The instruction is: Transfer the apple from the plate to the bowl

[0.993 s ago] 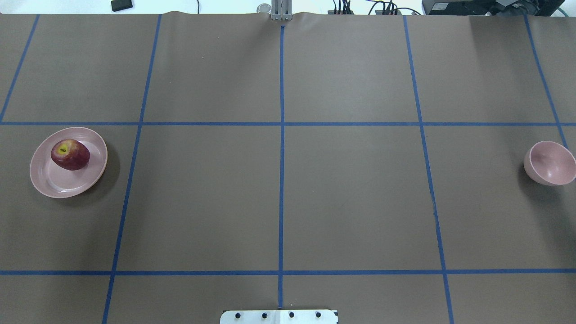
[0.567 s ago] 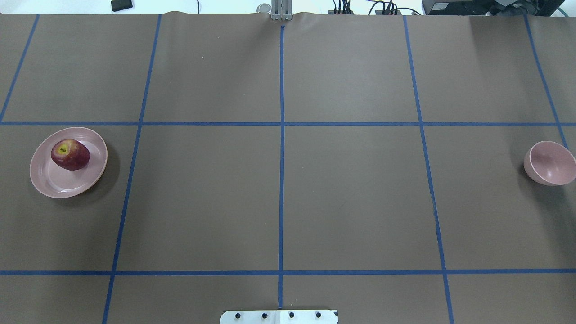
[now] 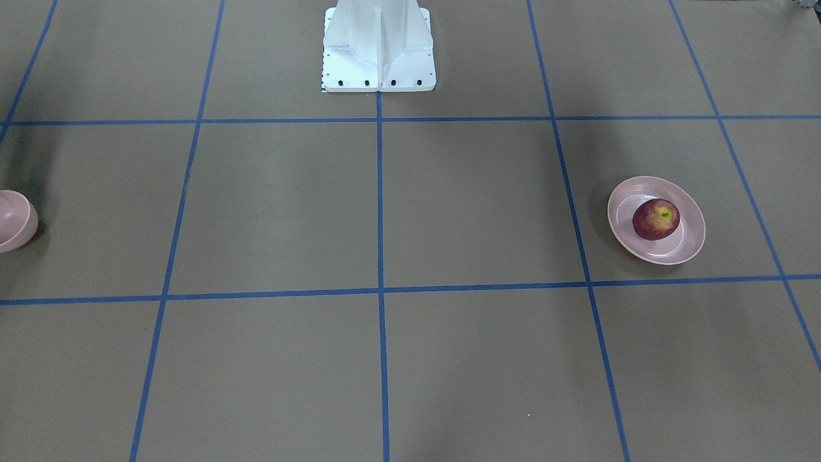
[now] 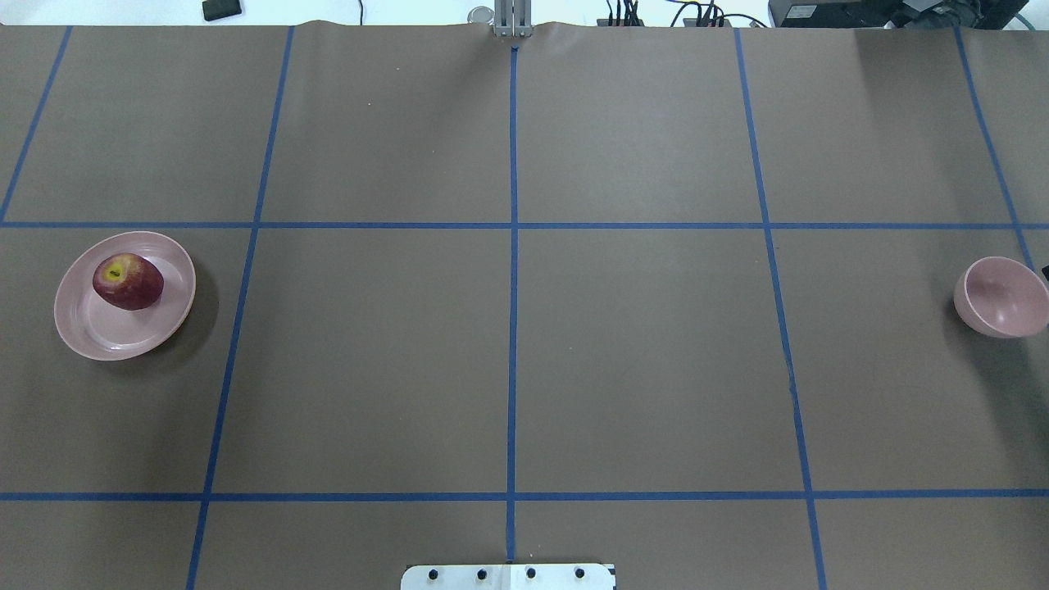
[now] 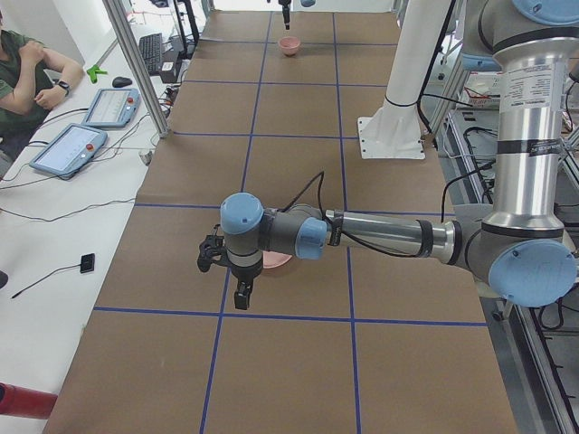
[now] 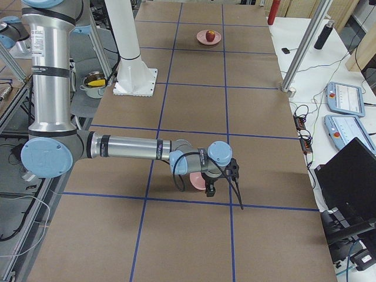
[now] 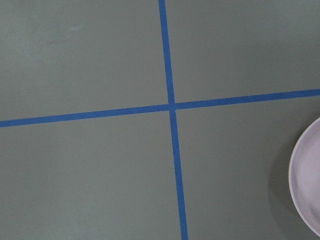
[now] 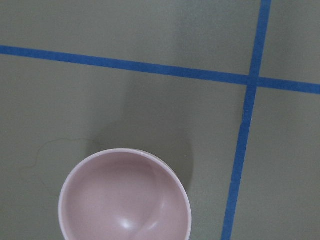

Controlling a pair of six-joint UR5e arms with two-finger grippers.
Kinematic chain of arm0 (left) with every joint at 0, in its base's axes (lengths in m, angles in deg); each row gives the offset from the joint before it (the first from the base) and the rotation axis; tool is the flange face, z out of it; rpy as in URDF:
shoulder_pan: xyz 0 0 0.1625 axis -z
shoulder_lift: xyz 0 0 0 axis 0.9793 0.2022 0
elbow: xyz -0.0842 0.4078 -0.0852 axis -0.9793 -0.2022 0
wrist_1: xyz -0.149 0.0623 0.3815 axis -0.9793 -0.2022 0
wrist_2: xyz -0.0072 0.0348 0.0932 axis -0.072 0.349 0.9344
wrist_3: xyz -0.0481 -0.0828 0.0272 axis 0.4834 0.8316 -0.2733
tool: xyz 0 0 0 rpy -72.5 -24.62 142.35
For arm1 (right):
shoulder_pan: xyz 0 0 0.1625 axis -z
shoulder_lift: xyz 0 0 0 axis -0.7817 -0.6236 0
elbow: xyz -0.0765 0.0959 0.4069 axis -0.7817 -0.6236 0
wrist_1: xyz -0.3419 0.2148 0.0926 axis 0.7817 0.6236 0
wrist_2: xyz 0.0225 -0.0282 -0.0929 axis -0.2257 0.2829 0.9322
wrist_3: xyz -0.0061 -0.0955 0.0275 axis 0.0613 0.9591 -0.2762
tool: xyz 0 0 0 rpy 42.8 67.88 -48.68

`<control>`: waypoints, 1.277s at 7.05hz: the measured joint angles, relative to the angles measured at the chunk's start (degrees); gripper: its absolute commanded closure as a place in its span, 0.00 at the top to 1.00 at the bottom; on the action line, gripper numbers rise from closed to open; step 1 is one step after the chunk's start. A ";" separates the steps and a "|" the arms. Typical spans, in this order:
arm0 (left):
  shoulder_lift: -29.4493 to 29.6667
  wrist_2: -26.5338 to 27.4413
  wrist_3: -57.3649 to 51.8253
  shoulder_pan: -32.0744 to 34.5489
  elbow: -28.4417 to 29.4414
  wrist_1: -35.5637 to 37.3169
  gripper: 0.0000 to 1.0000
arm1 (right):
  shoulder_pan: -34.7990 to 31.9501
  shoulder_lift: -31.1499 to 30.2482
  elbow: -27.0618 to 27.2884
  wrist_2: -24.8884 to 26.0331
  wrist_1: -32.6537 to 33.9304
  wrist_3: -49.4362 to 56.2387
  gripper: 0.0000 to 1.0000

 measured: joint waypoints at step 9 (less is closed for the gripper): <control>0.40 -0.01 0.23 -0.02 -0.57 -0.11 0.99 | 4.58 2.79 -9.83 -0.24 -5.39 -0.67 0.00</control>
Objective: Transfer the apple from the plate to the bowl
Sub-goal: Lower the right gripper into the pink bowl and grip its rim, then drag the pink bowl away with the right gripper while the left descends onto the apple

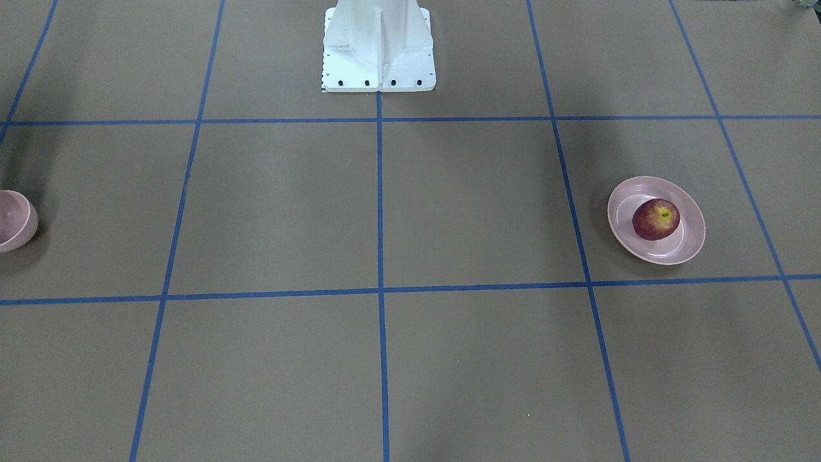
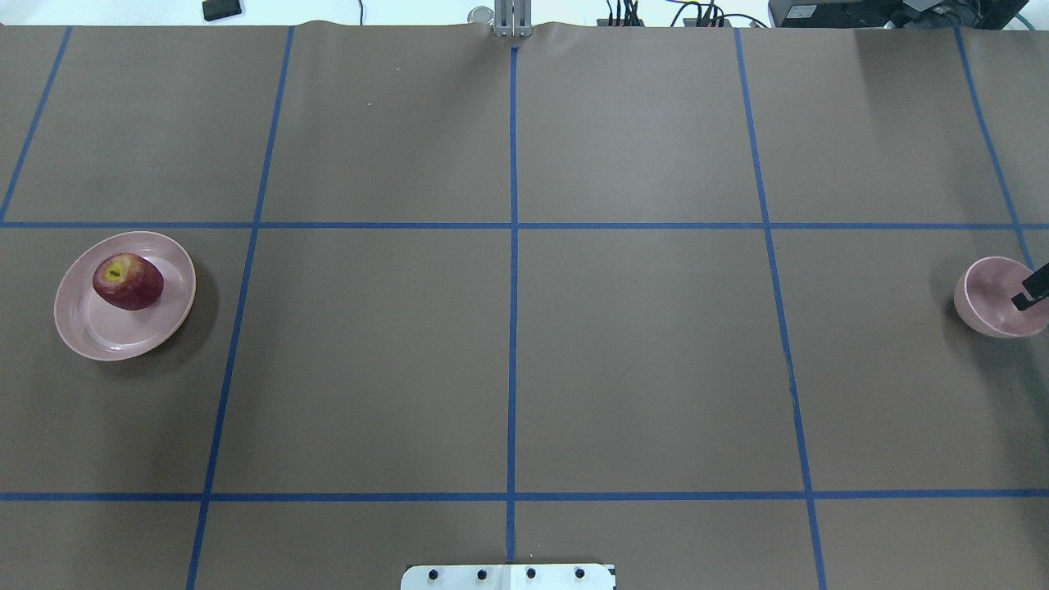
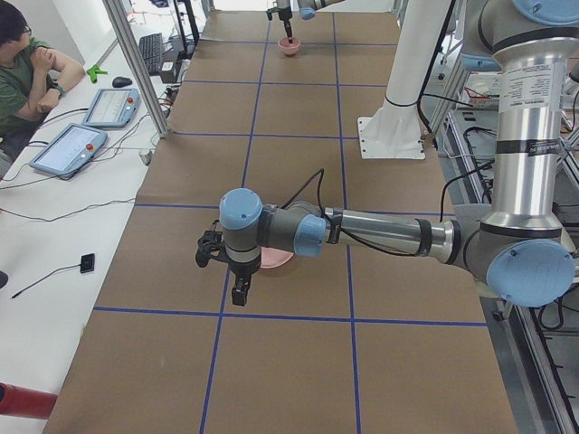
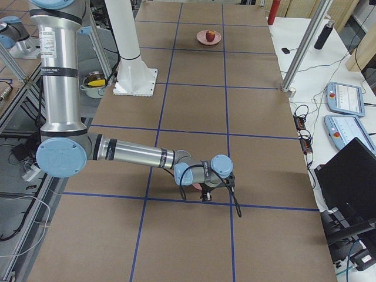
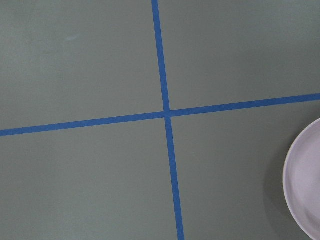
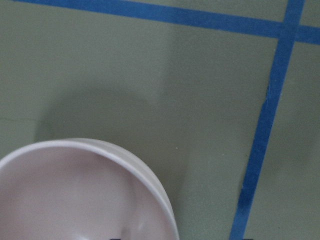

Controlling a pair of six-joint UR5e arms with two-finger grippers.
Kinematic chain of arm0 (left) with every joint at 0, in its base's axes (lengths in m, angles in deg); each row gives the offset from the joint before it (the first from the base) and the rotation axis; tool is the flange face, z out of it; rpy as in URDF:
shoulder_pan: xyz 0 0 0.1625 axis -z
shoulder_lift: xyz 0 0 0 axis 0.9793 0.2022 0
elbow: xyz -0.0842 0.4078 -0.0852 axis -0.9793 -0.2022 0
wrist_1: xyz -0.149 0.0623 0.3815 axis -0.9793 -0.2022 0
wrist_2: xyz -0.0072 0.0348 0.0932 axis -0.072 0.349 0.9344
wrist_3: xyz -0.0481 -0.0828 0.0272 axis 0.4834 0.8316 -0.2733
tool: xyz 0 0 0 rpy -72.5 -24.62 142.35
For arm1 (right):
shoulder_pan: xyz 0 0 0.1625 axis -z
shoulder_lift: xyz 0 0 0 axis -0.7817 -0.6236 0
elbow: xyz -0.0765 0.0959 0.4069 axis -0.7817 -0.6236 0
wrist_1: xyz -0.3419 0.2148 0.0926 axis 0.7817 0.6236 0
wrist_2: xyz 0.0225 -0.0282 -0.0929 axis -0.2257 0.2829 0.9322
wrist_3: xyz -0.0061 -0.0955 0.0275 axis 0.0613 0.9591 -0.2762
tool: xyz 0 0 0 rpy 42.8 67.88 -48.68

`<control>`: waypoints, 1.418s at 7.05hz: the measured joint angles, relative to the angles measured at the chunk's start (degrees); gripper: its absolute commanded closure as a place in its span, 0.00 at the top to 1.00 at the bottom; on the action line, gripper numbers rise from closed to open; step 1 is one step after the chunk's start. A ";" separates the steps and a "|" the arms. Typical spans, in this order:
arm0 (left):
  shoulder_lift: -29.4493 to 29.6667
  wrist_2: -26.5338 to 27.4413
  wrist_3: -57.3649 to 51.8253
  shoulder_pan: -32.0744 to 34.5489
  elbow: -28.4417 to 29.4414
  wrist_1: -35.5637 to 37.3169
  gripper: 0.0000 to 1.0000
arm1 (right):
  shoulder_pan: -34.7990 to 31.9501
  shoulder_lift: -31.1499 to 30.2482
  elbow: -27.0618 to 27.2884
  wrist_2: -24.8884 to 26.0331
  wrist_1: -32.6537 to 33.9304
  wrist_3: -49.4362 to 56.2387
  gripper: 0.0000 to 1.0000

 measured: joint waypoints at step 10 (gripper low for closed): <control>0.29 -0.53 19.78 -7.52 0.16 -6.47 0.99 | -3.70 5.86 16.36 -13.55 0.20 -31.23 0.00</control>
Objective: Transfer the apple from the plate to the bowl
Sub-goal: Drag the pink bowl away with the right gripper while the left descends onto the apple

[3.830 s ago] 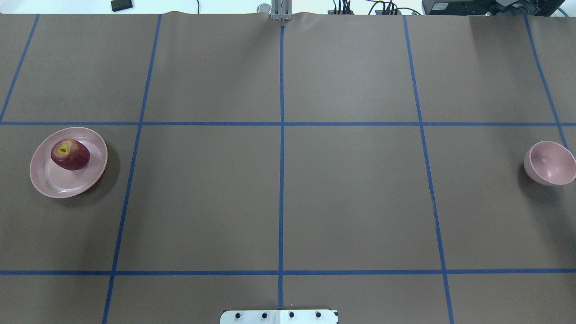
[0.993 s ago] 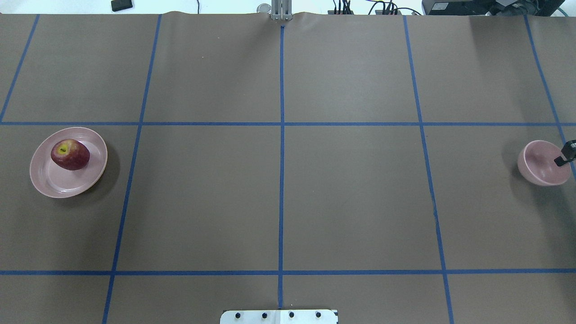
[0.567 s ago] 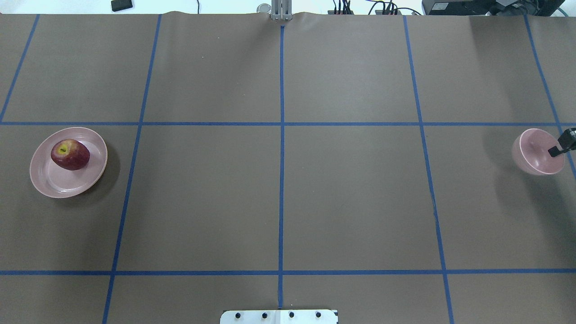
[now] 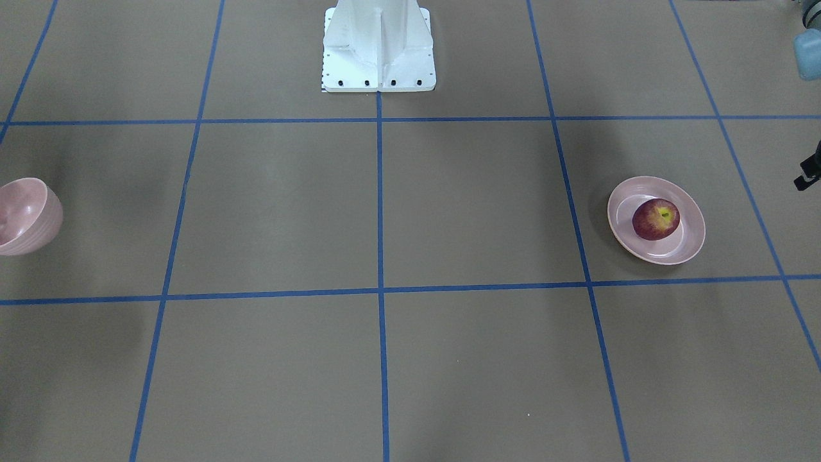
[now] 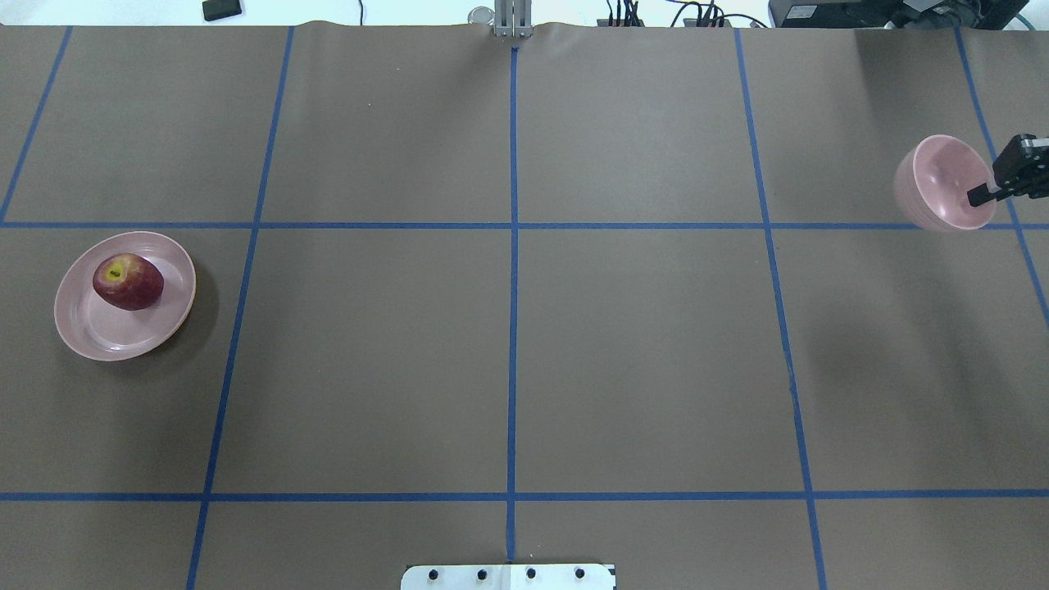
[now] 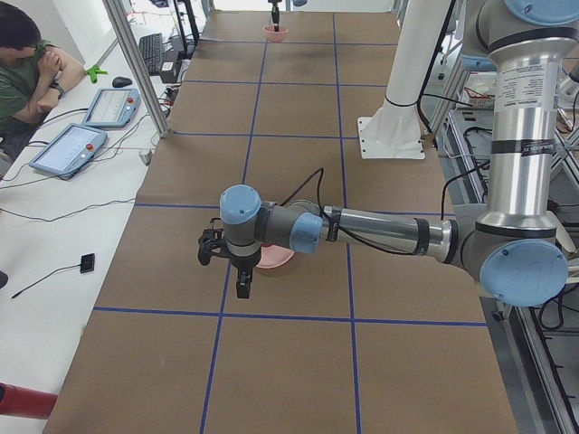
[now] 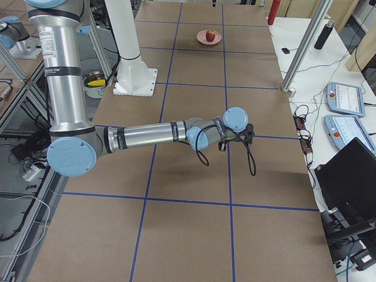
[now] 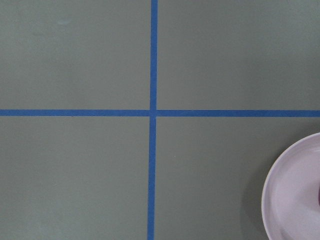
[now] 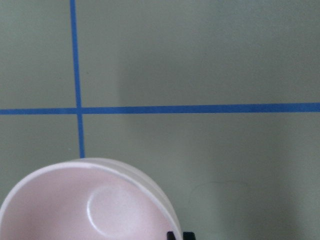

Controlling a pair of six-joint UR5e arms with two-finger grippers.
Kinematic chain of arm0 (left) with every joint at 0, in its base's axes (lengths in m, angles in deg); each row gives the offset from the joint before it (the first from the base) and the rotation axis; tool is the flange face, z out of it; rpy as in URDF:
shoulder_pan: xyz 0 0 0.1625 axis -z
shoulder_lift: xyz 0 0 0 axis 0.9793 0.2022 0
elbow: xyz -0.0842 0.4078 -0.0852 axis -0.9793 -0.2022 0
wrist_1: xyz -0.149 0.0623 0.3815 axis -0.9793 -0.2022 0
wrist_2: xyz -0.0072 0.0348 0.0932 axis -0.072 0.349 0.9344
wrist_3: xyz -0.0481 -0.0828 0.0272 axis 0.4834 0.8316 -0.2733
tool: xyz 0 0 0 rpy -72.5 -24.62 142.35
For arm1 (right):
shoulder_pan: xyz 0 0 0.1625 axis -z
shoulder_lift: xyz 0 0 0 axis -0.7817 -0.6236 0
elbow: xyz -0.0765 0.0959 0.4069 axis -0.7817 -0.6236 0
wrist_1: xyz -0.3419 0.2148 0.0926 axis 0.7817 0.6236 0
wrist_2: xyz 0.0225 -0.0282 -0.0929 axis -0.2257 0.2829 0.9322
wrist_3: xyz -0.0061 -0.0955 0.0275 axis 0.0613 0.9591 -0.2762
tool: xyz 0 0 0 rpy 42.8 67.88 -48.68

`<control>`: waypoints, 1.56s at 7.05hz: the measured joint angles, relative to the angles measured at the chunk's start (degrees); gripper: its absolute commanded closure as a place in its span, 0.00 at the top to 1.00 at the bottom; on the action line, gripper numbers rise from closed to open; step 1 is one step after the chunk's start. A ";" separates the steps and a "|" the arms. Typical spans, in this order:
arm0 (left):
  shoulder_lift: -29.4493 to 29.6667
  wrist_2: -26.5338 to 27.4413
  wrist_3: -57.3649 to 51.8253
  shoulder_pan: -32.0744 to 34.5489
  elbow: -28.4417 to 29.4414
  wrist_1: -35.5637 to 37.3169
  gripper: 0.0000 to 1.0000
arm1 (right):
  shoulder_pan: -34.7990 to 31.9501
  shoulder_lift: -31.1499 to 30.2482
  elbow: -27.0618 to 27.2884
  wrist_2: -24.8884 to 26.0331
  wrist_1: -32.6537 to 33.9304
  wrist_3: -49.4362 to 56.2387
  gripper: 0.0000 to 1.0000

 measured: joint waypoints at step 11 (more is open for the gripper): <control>6.29 4.19 31.30 -21.89 0.42 -13.21 0.97 | 10.46 11.23 5.50 3.81 0.21 -23.70 0.00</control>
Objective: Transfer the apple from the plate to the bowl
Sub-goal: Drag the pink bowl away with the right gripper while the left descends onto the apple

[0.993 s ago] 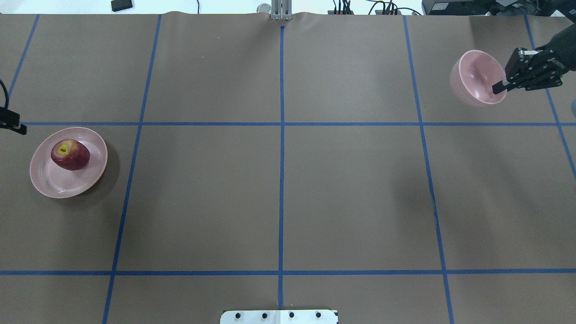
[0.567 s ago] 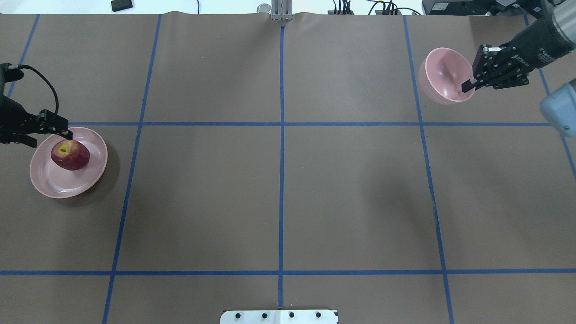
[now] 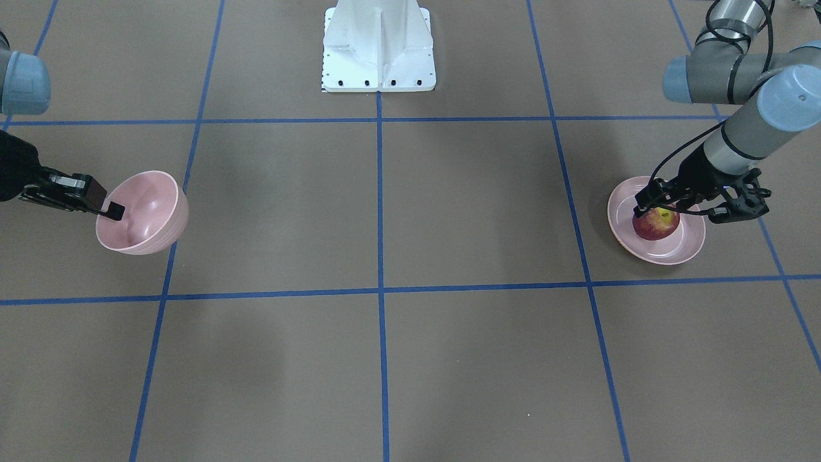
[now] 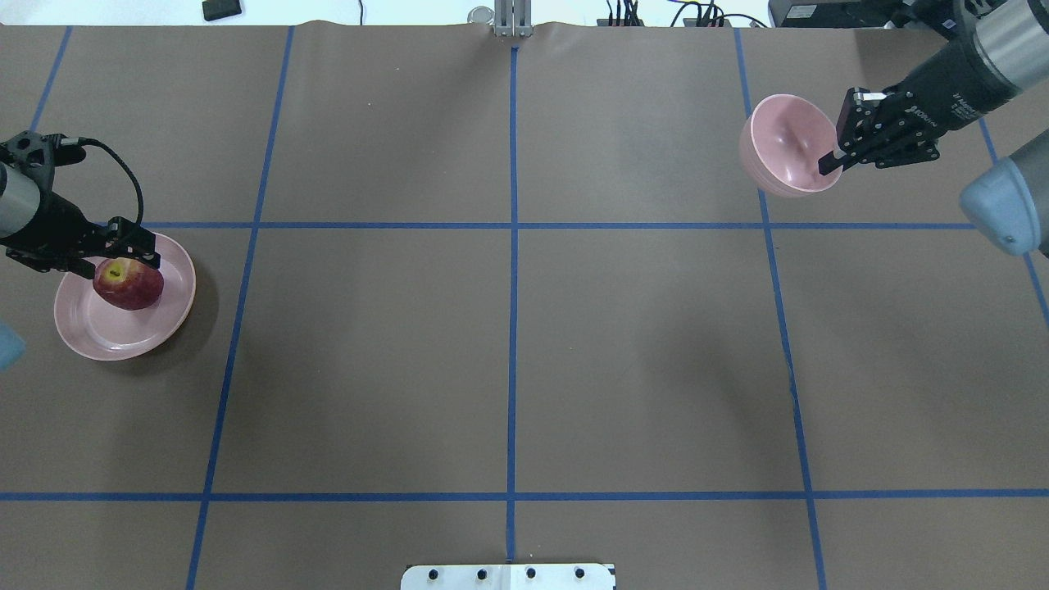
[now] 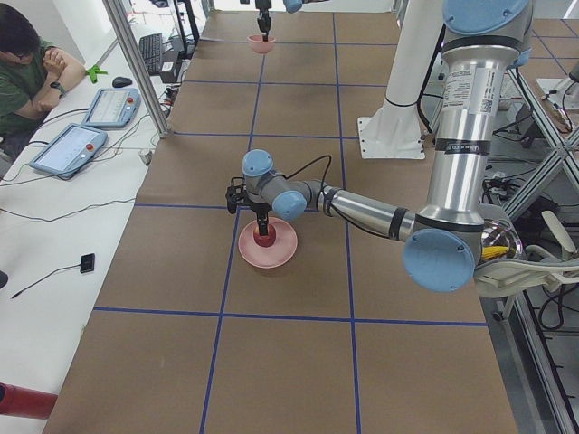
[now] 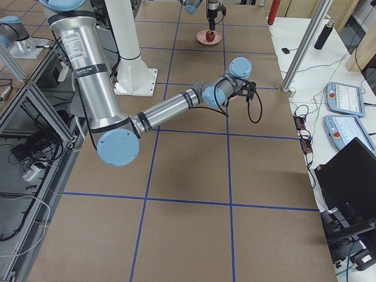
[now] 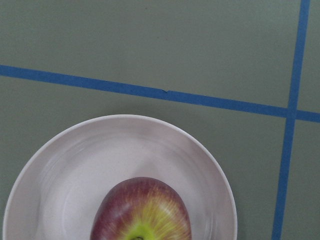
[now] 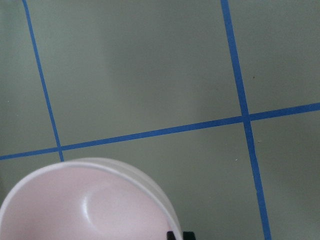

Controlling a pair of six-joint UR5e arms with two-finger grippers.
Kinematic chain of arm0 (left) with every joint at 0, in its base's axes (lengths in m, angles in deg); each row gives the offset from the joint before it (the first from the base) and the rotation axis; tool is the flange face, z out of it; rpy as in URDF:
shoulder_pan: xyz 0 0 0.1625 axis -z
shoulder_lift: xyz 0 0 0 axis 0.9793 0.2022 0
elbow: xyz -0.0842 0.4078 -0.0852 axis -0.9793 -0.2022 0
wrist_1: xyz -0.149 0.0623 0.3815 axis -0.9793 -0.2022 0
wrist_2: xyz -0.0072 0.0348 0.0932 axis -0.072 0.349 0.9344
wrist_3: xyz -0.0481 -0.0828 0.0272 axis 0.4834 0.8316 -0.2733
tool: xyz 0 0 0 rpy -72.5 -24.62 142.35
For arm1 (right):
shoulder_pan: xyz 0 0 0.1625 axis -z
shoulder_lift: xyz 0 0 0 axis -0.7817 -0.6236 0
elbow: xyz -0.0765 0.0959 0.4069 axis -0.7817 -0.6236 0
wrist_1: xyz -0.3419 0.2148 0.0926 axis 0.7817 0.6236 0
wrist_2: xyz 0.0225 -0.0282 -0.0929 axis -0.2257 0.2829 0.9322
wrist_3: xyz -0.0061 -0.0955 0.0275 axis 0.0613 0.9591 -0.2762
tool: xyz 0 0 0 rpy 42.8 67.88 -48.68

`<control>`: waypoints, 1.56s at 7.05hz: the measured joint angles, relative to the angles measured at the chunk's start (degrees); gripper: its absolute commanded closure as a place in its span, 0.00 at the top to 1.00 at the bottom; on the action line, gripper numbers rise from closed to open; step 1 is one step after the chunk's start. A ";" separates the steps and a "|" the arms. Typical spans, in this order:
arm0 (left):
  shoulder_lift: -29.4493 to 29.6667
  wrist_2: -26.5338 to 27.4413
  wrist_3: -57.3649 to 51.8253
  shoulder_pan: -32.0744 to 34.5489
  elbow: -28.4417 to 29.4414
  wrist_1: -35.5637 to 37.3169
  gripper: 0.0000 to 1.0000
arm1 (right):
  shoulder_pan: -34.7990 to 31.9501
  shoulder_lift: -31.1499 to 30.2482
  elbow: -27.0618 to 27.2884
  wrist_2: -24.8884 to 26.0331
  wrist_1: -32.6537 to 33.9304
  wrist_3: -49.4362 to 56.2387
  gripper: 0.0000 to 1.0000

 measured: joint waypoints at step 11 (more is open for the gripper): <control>0.39 1.47 -3.62 -0.45 2.62 1.49 0.97 | 0.12 0.12 1.10 -0.17 -0.04 -0.01 0.00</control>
